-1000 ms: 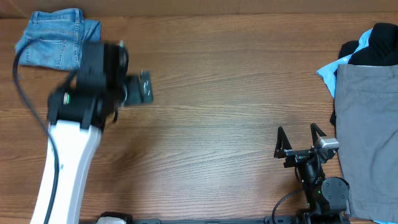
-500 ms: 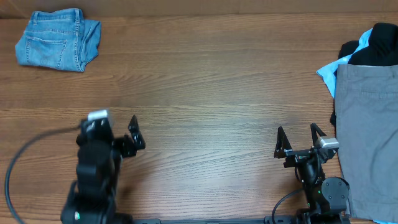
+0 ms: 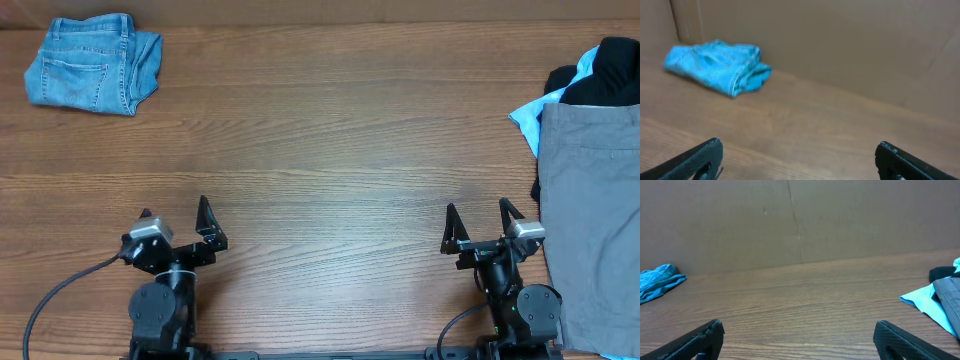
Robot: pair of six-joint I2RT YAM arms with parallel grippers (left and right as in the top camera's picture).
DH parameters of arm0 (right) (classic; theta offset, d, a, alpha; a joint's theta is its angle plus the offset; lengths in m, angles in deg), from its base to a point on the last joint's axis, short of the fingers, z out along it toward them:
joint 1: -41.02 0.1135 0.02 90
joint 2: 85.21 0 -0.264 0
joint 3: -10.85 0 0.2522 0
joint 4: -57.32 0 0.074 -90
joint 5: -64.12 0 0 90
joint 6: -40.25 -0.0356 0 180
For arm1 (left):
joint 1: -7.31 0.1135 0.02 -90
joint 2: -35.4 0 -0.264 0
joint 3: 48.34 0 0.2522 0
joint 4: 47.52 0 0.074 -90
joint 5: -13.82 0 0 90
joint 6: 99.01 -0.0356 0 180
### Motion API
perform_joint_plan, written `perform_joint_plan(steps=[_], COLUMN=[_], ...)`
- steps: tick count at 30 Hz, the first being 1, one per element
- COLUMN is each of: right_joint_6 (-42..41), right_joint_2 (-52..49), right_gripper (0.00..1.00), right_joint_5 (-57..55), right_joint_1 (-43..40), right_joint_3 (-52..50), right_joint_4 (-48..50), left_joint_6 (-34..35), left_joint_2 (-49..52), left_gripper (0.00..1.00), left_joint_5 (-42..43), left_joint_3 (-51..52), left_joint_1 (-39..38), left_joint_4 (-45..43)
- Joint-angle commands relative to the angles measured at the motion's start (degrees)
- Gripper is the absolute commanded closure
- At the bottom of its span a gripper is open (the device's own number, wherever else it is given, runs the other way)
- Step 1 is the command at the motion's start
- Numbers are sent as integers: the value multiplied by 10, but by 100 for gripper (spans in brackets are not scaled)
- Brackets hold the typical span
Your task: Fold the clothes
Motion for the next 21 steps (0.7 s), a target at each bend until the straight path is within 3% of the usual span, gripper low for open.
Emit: perform_joint_plan(steps=[1,5,10,16,21], right_joint_6=[2,2,2,2,2], right_joint_2=[6,6,6,6,6], right_gripper=[0,0,0,0,0], right_joint_5=[5,5,5,5,5], right_joint_1=[-2,-2,-2,-2,-2], right_joint_3=[-6,-6,-6,-6,-6], right_joint_4=[3,3,3,3,3], left_joint_6=[1,1,1,-75,-99], left_joint_2=[-24,-52,-77,-90,-90], left_gripper=[0,0,0,0,0], left_joint_5=[-8,-8,11,140,142], left_joint_3=[37,81,83,83,83], left_joint_1=[8,10,23,69,89], left_joint_4=[-41,-94,-80,-19,9])
